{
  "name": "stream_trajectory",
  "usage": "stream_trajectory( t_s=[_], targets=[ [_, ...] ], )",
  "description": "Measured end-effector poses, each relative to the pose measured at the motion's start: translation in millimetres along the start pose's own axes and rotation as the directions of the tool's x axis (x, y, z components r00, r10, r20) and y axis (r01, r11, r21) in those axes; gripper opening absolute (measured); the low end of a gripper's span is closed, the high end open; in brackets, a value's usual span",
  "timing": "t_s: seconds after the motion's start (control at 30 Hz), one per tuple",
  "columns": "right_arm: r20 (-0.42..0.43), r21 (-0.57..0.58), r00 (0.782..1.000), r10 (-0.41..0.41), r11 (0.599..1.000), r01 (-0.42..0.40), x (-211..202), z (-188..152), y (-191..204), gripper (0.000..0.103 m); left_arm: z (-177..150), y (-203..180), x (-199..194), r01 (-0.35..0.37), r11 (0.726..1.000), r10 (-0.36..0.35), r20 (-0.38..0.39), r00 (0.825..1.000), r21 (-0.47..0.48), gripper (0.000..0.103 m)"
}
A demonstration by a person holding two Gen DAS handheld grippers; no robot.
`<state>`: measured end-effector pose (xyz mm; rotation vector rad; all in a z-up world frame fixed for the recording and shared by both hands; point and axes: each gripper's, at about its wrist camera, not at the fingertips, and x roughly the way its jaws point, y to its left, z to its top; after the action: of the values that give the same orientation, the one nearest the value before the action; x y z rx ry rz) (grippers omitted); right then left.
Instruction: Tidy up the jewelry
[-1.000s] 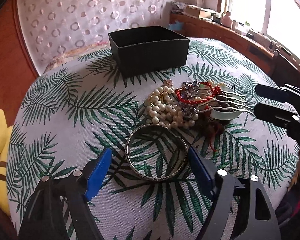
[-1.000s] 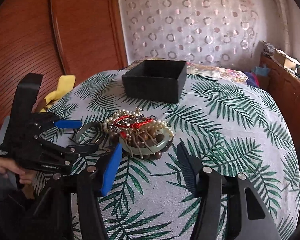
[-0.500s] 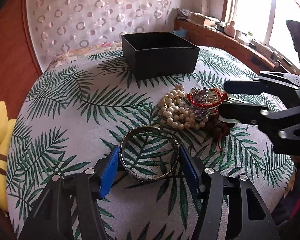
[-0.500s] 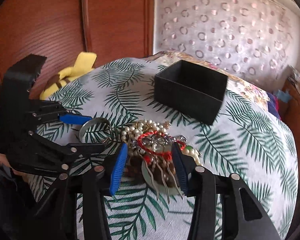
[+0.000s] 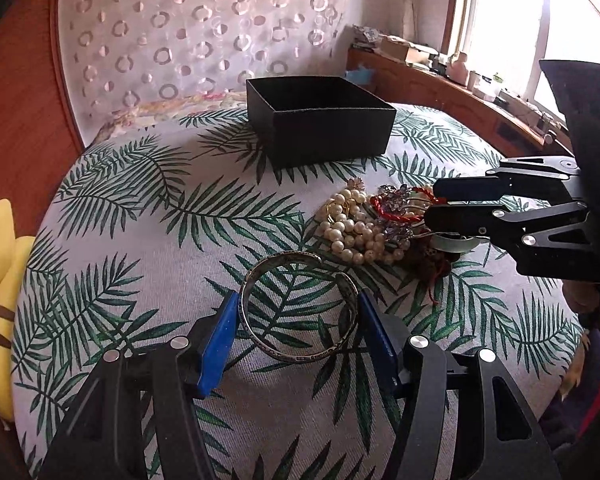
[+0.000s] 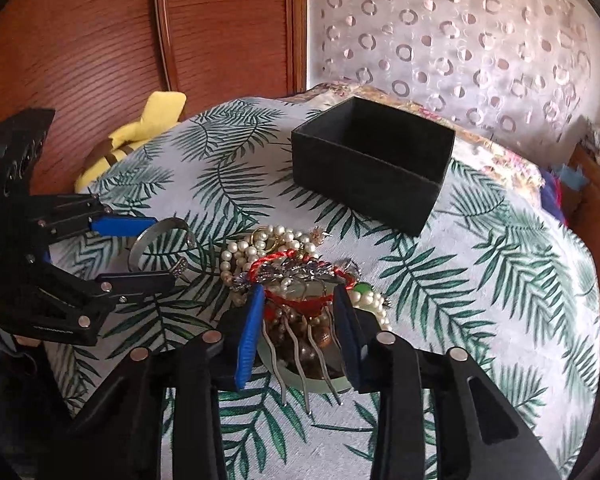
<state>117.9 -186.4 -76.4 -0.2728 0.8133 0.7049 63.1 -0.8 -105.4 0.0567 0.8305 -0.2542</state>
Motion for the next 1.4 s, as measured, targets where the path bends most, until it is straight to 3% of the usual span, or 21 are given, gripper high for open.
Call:
stream_trajectory(
  t_s=[0.07, 0.23, 0.27, 0.3, 0.93, 1.4],
  targets=[
    [0.001, 0.008, 1.0, -0.005, 1.0, 0.005, 1.3, -0.2, -2.8, 0.027, 0.1, -0.5, -0.3, 0.0, 1.0, 0.0, 0.001, 1.0, 0.0, 0.057],
    [0.007, -0.001, 1.0, -0.004, 1.0, 0.004, 1.0, -0.7, -1.5, 0.025, 0.5, -1.0, -1.3, 0.0, 1.0, 0.0, 0.004, 1.0, -0.001, 0.057],
    [0.011, -0.003, 1.0, -0.006, 1.0, 0.006, 0.1, -0.6, -1.6, 0.01, 0.7, -1.0, -1.5, -0.001, 1.0, 0.001, 0.004, 1.0, -0.002, 0.057],
    [0.017, -0.006, 1.0, -0.018, 1.0, 0.018, -1.3, -0.4, -1.7, 0.008, 1.2, -0.5, -1.9, -0.002, 1.0, 0.002, 0.007, 1.0, -0.003, 0.057],
    [0.144, -0.021, 0.988, -0.053, 0.998, 0.057, -40.9, 28.7, -13.9, 0.008, 24.3, 2.0, -15.5, -0.015, 1.0, 0.016, 0.073, 0.997, -0.004, 0.057],
    [0.223, 0.002, 0.966, -0.131, 0.991, 0.134, -40.4, 76.1, -42.0, 0.008, 74.7, 2.4, -9.5, -0.016, 1.0, 0.015, 0.131, 0.991, 0.01, 0.057]
  ],
)
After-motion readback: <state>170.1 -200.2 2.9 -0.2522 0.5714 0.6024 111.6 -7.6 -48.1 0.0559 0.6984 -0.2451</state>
